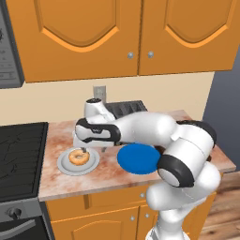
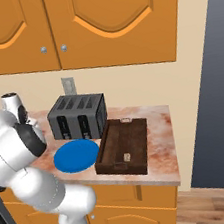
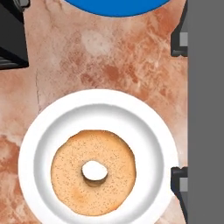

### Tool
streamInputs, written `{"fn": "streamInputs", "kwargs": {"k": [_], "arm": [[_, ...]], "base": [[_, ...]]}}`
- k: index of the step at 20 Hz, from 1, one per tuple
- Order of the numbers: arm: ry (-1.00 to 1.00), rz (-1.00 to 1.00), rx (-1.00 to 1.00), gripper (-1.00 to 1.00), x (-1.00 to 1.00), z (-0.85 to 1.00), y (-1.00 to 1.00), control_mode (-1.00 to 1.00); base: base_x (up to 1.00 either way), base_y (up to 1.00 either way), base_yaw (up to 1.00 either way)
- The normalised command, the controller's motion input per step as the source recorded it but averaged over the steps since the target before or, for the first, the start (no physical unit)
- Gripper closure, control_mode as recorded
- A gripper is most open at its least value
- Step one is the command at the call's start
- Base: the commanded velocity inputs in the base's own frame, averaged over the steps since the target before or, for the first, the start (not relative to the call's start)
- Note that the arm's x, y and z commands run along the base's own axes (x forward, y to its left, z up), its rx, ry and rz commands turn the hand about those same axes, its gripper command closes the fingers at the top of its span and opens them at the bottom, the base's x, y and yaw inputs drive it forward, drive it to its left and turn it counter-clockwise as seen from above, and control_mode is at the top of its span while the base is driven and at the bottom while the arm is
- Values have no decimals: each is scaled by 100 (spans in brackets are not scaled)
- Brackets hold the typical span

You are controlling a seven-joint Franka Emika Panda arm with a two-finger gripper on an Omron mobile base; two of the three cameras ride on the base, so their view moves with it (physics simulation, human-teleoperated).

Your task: Move the dessert items from the plates to the tray.

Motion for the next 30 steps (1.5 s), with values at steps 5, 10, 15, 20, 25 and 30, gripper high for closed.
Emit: {"fn": "streamInputs", "kwargs": {"k": [5, 10, 15, 20, 25, 30], "arm": [[0, 0, 0, -100, 15, -21, 6, -100], [0, 0, 0, -100, 16, -18, 12, -100], [0, 0, 0, -100, 17, -16, 7, -100], [0, 0, 0, -100, 21, -9, 6, -100], [0, 0, 0, -100, 19, -13, 10, -100], [0, 0, 0, -100, 11, -21, 9, -100]], "base": [[0, 0, 0], [0, 0, 0], [0, 0, 0], [0, 0, 0], [0, 0, 0], [0, 0, 0]]}}
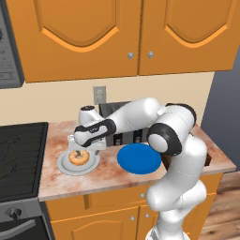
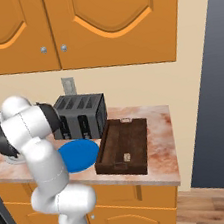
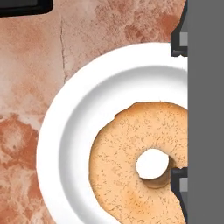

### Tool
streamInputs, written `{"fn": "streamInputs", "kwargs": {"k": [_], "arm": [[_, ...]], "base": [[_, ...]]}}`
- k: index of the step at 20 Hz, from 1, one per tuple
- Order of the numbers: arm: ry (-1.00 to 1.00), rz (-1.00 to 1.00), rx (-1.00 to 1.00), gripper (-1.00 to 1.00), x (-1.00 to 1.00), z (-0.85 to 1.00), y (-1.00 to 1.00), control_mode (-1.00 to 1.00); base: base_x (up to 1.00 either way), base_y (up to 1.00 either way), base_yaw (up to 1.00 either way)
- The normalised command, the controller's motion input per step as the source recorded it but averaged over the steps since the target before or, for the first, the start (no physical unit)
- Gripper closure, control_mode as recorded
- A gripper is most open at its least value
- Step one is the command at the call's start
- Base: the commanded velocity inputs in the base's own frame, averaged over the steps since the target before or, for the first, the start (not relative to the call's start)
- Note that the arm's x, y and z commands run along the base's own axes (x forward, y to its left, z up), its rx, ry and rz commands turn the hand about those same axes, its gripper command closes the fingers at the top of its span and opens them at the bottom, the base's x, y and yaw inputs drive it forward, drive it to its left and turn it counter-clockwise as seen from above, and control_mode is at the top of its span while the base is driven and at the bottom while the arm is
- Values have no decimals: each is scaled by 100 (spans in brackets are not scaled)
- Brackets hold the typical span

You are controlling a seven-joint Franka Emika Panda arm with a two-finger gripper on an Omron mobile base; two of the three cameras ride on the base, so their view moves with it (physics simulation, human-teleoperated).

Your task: Move the dessert items from the plates to the tray.

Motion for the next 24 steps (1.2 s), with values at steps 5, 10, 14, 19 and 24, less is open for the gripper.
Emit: {"fn": "streamInputs", "kwargs": {"k": [5, 10, 14, 19, 24], "arm": [[0, 0, 0, -100, 12, -13, 4, -100], [0, 0, 0, -100, 6, -12, 0, -100], [0, 0, 0, -100, 2, -10, 0, -100], [1, 0, 0, -100, 0, -9, 0, -100], [3, 0, 0, -100, 0, -3, 0, -100]], "base": [[0, 0, 0], [0, 0, 0], [0, 0, 0], [0, 0, 0], [0, 0, 0]]}}
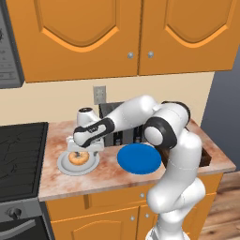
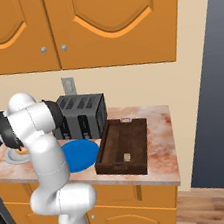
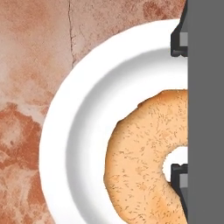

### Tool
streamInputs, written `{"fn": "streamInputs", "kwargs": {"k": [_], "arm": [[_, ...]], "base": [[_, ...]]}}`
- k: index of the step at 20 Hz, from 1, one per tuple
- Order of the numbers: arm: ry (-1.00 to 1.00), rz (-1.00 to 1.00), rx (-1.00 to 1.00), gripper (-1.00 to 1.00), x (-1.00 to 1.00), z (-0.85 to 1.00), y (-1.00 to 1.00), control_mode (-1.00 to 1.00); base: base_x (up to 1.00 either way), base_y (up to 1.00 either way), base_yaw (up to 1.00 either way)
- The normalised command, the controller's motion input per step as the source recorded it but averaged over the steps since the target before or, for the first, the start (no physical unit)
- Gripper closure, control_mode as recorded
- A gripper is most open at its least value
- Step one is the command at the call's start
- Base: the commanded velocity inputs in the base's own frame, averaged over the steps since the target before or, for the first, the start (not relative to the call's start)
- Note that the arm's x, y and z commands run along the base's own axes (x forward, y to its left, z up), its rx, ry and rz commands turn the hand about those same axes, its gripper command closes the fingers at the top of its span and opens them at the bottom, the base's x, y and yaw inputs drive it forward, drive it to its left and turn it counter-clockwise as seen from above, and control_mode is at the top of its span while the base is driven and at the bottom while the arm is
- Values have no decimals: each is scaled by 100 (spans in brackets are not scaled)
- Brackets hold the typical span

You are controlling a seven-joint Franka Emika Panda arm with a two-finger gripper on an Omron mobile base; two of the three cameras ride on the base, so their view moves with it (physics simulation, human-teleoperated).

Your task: Move the dessert items from the plates to the tray.

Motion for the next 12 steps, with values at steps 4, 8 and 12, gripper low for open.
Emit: {"fn": "streamInputs", "kwargs": {"k": [4, 8, 12], "arm": [[0, 0, 0, -100, 0, 0, -6, -100], [0, 0, 0, -100, -6, 0, -8, -100], [0, 0, 0, -100, -11, 0, -12, -100]], "base": [[0, 0, 0], [0, 0, 0], [0, 0, 0]]}}
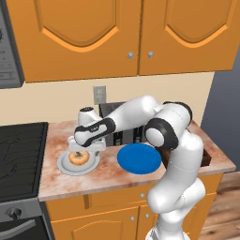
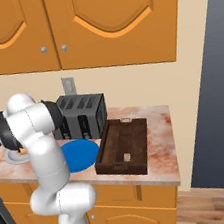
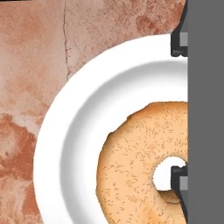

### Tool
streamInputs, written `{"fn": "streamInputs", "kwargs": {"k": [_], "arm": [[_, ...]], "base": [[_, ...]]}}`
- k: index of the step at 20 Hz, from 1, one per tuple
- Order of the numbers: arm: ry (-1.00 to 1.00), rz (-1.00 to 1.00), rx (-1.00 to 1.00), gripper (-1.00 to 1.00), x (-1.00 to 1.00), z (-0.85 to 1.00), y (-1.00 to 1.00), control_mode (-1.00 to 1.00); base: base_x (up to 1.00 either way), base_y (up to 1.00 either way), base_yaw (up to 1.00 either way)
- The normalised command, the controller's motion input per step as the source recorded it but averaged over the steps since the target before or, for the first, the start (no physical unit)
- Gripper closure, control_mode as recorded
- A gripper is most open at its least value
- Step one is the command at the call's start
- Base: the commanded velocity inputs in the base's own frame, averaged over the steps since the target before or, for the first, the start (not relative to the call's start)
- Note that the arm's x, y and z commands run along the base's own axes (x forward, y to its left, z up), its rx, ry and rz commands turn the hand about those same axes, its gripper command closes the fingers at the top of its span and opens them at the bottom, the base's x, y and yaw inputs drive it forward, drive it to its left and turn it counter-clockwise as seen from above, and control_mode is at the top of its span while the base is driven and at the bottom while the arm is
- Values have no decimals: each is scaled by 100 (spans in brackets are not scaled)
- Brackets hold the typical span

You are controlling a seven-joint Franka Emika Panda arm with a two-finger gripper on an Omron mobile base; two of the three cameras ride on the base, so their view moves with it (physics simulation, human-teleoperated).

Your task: Move the dessert items from the plates to the tray.

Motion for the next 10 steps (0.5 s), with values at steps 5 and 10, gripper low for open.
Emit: {"fn": "streamInputs", "kwargs": {"k": [5, 10], "arm": [[0, 0, 0, -100, -13, 0, -8, -100], [0, 0, 0, -100, -12, -8, 0, -100]], "base": [[0, 0, 0], [0, 0, 0]]}}
